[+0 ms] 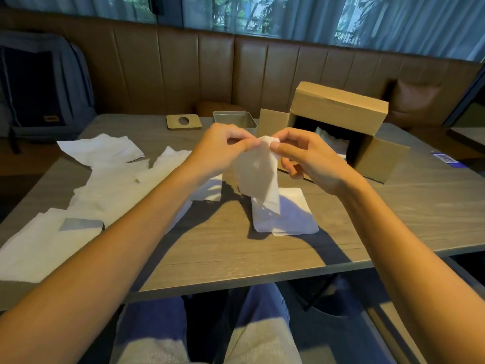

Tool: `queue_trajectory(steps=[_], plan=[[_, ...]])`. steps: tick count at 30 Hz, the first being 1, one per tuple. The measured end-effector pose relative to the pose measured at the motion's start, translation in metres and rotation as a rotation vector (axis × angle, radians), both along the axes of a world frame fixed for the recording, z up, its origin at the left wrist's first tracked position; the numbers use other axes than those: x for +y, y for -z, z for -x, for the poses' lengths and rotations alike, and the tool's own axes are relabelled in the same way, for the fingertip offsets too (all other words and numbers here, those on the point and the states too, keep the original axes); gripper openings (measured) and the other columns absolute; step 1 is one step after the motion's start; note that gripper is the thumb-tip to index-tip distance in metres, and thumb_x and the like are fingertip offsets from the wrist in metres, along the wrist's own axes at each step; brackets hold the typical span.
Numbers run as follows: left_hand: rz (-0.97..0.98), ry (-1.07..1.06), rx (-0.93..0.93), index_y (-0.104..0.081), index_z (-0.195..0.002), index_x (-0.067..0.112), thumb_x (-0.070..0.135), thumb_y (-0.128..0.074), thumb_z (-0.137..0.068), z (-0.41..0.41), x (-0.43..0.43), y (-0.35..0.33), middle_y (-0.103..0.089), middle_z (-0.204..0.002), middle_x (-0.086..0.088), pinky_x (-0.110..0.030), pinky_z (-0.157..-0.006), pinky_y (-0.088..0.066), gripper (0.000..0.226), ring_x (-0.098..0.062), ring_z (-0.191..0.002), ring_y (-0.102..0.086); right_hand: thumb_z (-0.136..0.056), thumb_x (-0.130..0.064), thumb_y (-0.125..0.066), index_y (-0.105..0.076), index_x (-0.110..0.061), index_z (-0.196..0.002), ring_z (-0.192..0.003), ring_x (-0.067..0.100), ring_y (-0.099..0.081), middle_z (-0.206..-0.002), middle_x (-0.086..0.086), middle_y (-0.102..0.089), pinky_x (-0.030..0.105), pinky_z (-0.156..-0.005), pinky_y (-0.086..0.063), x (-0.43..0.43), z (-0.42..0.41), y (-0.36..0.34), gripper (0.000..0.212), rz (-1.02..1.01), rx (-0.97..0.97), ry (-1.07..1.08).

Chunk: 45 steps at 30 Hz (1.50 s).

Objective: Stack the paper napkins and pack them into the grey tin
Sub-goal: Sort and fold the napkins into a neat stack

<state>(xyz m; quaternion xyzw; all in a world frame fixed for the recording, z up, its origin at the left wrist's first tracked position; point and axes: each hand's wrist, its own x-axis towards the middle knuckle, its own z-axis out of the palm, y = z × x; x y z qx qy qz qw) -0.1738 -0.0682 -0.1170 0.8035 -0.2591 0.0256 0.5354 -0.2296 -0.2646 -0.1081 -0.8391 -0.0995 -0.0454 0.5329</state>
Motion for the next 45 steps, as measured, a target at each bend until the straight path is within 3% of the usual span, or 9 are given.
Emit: queue_trajectory(steps=[5, 14, 21, 24, 27, 31, 34, 38, 45], plan=[[-0.025, 0.043, 0.041, -0.069, -0.100, 0.030, 0.029, -0.058, -0.099, -0.004, 0.017, -0.011, -0.063, -0.096, 0.013, -0.016, -0.074, -0.044, 0.011, -0.007, -0.093, -0.058, -0.097, -0.035, -0.061, -0.067, -0.022, -0.078, -0.075, 0.011, -0.063, -0.083, 0.001, -0.066, 0.020, -0.067, -0.050, 0.010, -0.009, 0.000, 0.024, -0.015, -0.034, 0.047], [-0.170, 0.000, 0.085, -0.076, -0.094, 0.028, 0.034, -0.066, -0.094, -0.018, 0.056, -0.005, -0.069, -0.096, 0.009, -0.025, -0.072, -0.047, 0.012, -0.009, -0.095, -0.062, -0.088, -0.049, -0.067, -0.078, -0.024, -0.087, -0.079, 0.016, -0.067, -0.084, -0.001, -0.073, 0.027, -0.063, -0.057, -0.002, -0.014, 0.012, 0.027, 0.348, -0.070, 0.108], [-0.235, -0.038, 0.093, -0.074, -0.092, 0.019, 0.032, -0.073, -0.089, -0.028, 0.072, 0.012, -0.066, -0.097, 0.009, -0.023, -0.076, -0.044, 0.013, -0.004, -0.096, -0.058, -0.090, -0.041, -0.068, -0.078, -0.016, -0.095, -0.085, 0.020, -0.068, -0.088, 0.004, -0.072, 0.036, -0.072, -0.061, -0.017, -0.020, 0.021, 0.028, 0.335, -0.076, 0.178], [-0.366, -0.095, 0.049, -0.070, -0.100, 0.022, 0.032, -0.071, -0.091, -0.031, 0.067, 0.027, -0.061, -0.106, 0.010, -0.030, -0.085, -0.042, 0.014, -0.010, -0.107, -0.055, -0.093, -0.038, -0.067, -0.075, -0.017, -0.097, -0.083, 0.027, -0.070, -0.090, 0.009, -0.072, 0.041, -0.070, -0.064, -0.018, -0.023, 0.030, 0.023, 0.229, -0.012, 0.243], [-0.581, -0.153, -0.118, -0.057, -0.129, 0.027, 0.039, -0.064, -0.095, -0.030, 0.049, 0.037, -0.056, -0.129, -0.001, -0.037, -0.091, -0.043, 0.037, -0.024, -0.125, -0.049, -0.098, -0.032, -0.061, -0.073, -0.017, -0.097, -0.074, 0.018, -0.065, -0.082, 0.004, -0.070, 0.020, -0.055, -0.052, -0.010, -0.027, 0.042, 0.020, 0.304, -0.041, 0.298], [-0.633, 0.123, -0.171, -0.031, -0.154, 0.032, 0.055, -0.059, -0.093, -0.029, 0.025, 0.038, -0.029, -0.158, 0.001, -0.044, -0.114, -0.027, 0.071, -0.021, -0.146, -0.022, -0.102, -0.031, -0.056, -0.071, -0.019, -0.096, -0.069, 0.008, -0.057, -0.080, -0.003, -0.065, 0.013, -0.053, -0.044, -0.003, -0.027, 0.038, 0.021, 0.210, -0.101, 0.221], [-0.521, 0.309, 0.038, -0.054, -0.135, 0.024, 0.046, -0.071, -0.087, -0.035, 0.015, 0.032, -0.057, -0.132, 0.001, -0.038, -0.100, -0.043, 0.055, -0.015, -0.119, -0.053, -0.103, -0.029, -0.054, -0.070, -0.015, -0.100, -0.068, 0.007, -0.053, -0.082, 0.001, -0.063, 0.015, -0.055, -0.043, -0.005, -0.022, 0.024, 0.022, 0.194, -0.176, 0.118], [-0.415, 0.294, 0.120, -0.069, -0.087, 0.025, 0.039, -0.076, -0.084, -0.041, 0.016, 0.023, -0.067, -0.087, 0.003, -0.029, -0.068, -0.048, 0.016, -0.014, -0.083, -0.064, -0.101, -0.031, -0.056, -0.072, -0.014, -0.103, -0.088, 0.028, -0.067, -0.096, 0.009, -0.069, 0.046, -0.073, -0.058, -0.023, -0.024, 0.017, 0.024, 0.178, -0.176, 0.194], [-0.328, 0.199, 0.228, -0.070, -0.092, 0.021, 0.046, -0.074, -0.082, -0.038, 0.020, 0.020, -0.069, -0.102, -0.008, -0.036, -0.082, -0.053, 0.026, -0.023, -0.097, -0.064, -0.098, -0.039, -0.059, -0.061, -0.026, -0.128, -0.099, 0.014, -0.066, -0.109, -0.008, -0.065, 0.030, -0.080, -0.061, -0.032, -0.025, 0.029, 0.033, 0.233, -0.048, 0.287]])
